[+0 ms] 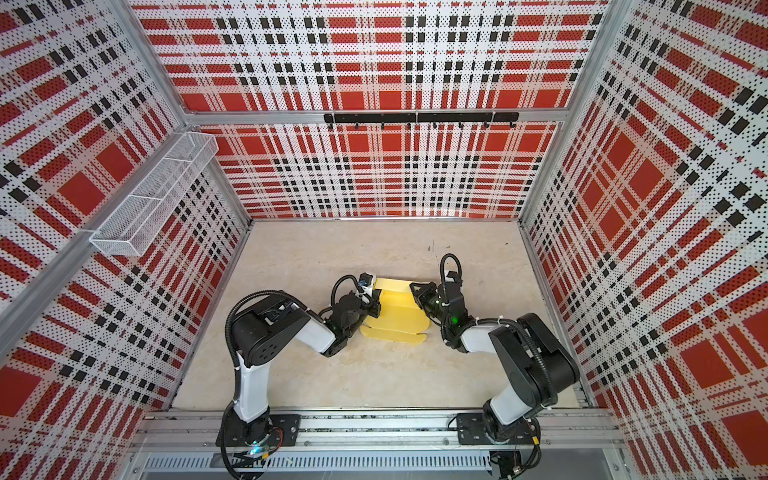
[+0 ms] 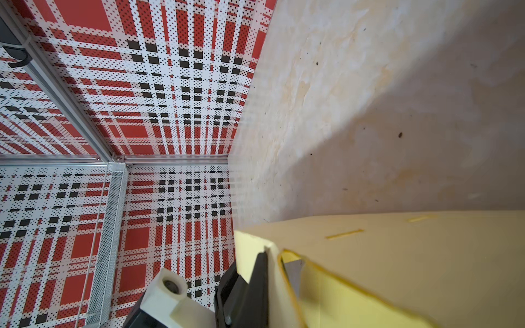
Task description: Fold the paper box
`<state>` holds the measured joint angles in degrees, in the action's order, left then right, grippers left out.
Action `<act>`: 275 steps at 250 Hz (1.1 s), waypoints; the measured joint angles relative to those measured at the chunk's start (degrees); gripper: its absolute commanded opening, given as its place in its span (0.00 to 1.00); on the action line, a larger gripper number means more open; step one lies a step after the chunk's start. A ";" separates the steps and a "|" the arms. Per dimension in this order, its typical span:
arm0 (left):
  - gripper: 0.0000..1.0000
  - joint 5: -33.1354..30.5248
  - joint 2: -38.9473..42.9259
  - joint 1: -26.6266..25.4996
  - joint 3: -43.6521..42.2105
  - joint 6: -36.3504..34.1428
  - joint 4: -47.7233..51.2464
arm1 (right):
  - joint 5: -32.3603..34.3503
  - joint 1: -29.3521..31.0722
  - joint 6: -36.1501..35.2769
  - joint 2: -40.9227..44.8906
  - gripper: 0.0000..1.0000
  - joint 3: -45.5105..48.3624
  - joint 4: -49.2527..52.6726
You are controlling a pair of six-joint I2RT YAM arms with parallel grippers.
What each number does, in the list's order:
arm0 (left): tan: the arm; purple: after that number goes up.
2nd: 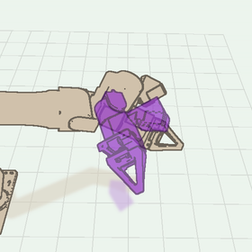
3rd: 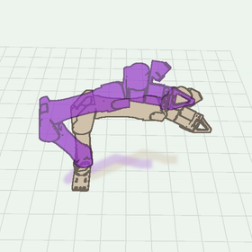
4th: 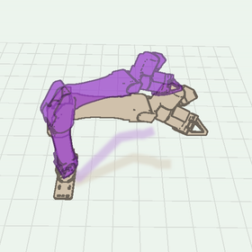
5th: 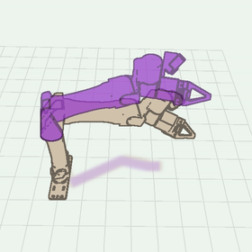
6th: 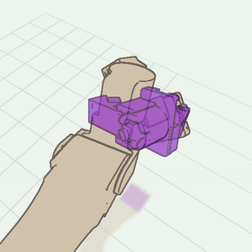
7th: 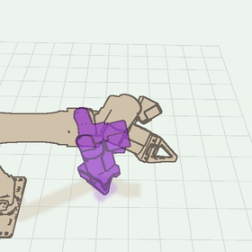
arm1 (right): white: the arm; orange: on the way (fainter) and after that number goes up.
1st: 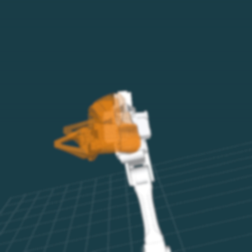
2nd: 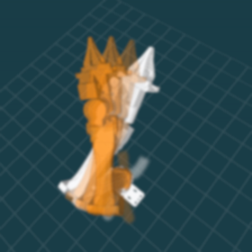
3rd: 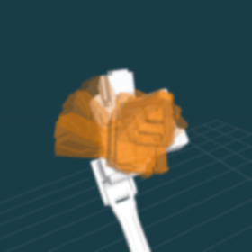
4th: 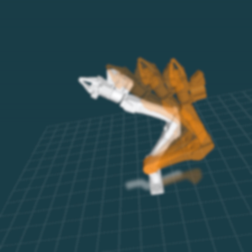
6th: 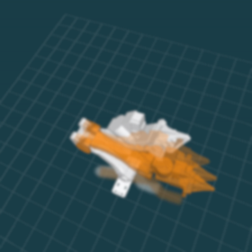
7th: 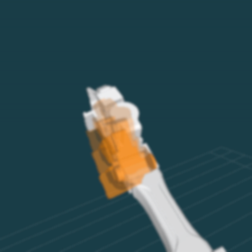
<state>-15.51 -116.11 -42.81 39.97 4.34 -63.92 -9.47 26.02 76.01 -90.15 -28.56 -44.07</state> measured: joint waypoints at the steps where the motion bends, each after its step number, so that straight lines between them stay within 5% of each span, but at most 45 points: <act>1: 0.26 -0.02 -0.02 -0.02 0.00 0.00 0.04 | 0.00 0.00 -0.02 0.00 0.01 0.00 0.02; 38: 0.26 -0.22 -0.22 -0.37 0.33 -0.11 1.14 | -0.09 -0.07 -0.17 0.02 0.01 -0.28 0.31; 88: 0.12 -1.97 -0.50 -0.55 0.70 -0.11 1.60 | -0.24 -0.37 -0.24 0.37 0.01 -0.37 1.07; 145: 0.40 -2.62 -0.66 -1.27 0.94 0.31 2.45 | -0.37 -0.90 -0.44 0.66 0.01 -0.63 1.60; 223: 0.41 -2.16 -1.70 -1.64 1.46 0.37 3.13 | -0.33 -1.29 -1.44 0.94 0.01 -1.84 3.65; 275: 0.23 -2.82 -1.86 -1.64 1.84 1.20 3.32 | -0.39 -1.40 -1.55 0.94 0.01 -2.47 4.39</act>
<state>-18.33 -117.97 -44.45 41.80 5.54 -60.60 -9.87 24.62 74.46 -89.21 -31.03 -39.68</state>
